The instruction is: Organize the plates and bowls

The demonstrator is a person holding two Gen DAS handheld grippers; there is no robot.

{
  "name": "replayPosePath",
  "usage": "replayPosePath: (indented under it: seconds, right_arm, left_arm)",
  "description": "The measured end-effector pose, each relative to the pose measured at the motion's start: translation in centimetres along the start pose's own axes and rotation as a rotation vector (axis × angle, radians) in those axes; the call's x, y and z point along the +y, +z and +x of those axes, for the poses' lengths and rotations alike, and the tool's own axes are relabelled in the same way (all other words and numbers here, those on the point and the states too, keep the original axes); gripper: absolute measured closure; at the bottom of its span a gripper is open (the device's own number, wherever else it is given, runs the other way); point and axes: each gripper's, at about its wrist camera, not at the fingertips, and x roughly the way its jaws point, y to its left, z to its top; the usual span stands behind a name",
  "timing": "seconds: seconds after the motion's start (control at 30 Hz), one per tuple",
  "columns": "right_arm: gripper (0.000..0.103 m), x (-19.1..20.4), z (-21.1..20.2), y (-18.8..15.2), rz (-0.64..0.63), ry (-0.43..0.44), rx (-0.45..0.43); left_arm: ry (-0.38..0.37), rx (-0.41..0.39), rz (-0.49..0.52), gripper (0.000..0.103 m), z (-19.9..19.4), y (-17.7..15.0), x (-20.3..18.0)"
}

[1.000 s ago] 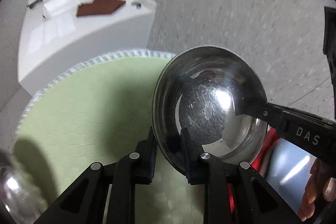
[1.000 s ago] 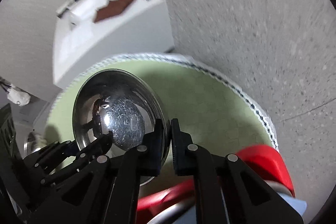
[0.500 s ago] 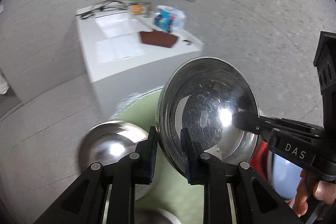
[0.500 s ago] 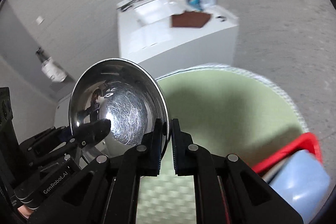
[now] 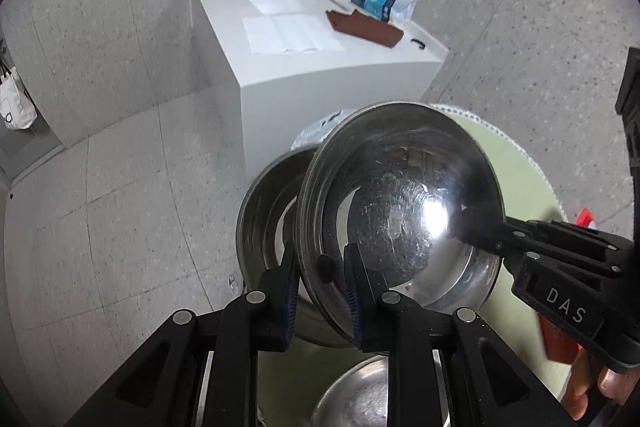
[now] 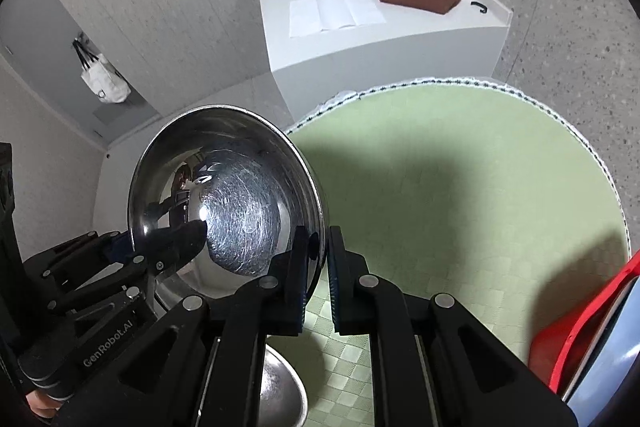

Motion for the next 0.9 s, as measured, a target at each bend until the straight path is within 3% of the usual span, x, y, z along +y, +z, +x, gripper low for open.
replayPosePath:
  seconds: [0.27, 0.47, 0.6, 0.83, 0.9]
  right_arm:
    - [0.094, 1.5, 1.1, -0.5, -0.056, -0.099, -0.016]
    - [0.093, 1.7, 1.9, -0.8, -0.055, -0.112, -0.029]
    - [0.093, 1.7, 1.9, -0.7, -0.054, -0.122, -0.042]
    - [0.09, 1.4, 3.0, -1.9, -0.033, -0.117, -0.033]
    - [0.089, 1.2, 2.9, -2.1, -0.019, -0.097, -0.045]
  left_arm:
    - [-0.007, 0.031, -0.016, 0.085, 3.0, 0.7, 1.6]
    - [-0.002, 0.024, -0.017, 0.085, 4.0, 1.0, 1.5]
    - [0.025, -0.001, -0.012, 0.075, 3.6, 0.4, 1.2]
    - [0.031, -0.02, -0.01, 0.07, 3.4, -0.3, 0.5]
    - [0.009, -0.035, -0.015, 0.059, 3.1, -0.5, 0.4]
